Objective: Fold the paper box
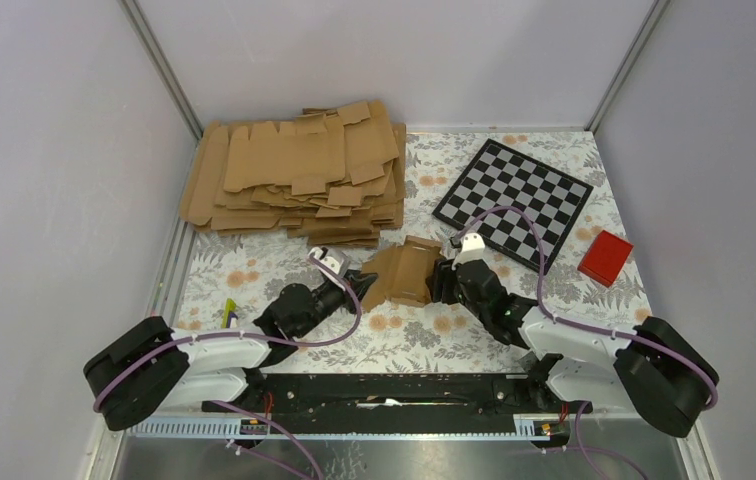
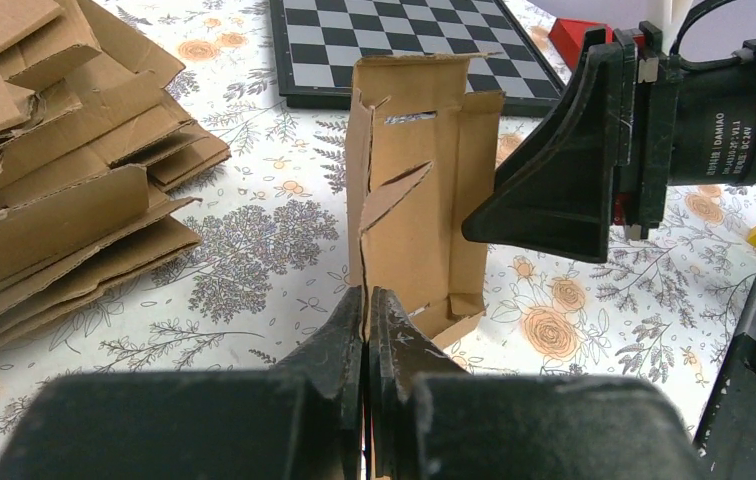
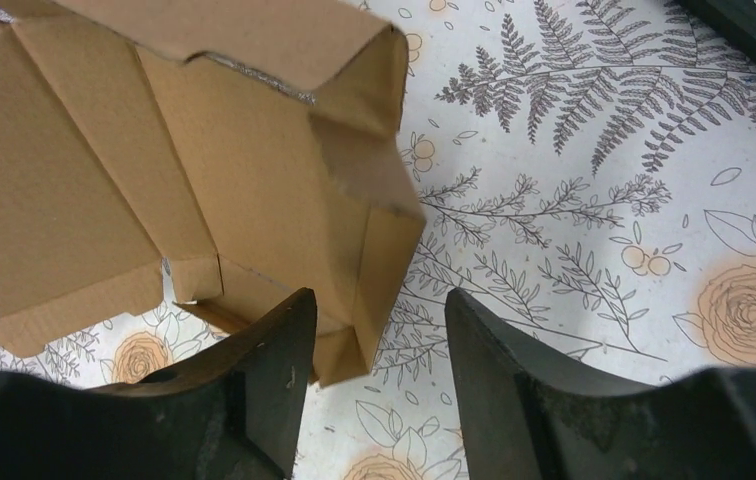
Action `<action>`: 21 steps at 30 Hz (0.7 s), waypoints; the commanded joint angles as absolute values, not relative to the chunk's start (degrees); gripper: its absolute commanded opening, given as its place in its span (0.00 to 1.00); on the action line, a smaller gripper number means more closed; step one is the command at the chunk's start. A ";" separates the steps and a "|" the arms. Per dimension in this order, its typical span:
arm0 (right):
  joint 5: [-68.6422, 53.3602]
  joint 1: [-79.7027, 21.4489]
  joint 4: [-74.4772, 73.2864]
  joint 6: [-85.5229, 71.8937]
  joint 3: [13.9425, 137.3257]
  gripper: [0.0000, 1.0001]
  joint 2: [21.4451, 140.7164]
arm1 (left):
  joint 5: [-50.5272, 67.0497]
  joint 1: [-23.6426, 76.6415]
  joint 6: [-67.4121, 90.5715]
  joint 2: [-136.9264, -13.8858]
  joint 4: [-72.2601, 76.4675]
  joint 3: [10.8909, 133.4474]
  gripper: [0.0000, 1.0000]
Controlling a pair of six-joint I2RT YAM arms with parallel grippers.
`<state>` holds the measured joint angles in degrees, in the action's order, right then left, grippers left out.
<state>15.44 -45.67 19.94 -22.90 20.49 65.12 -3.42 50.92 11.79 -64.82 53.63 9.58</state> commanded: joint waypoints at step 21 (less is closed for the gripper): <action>22.23 -45.35 33.09 -18.98 20.04 0.43 69.62 | 2.81 51.11 11.51 -71.91 60.48 11.52 0.00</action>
<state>18.61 -45.67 29.87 -20.23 20.21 69.56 -1.28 50.89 11.84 -69.84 55.81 10.24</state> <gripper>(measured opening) 0.444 0.017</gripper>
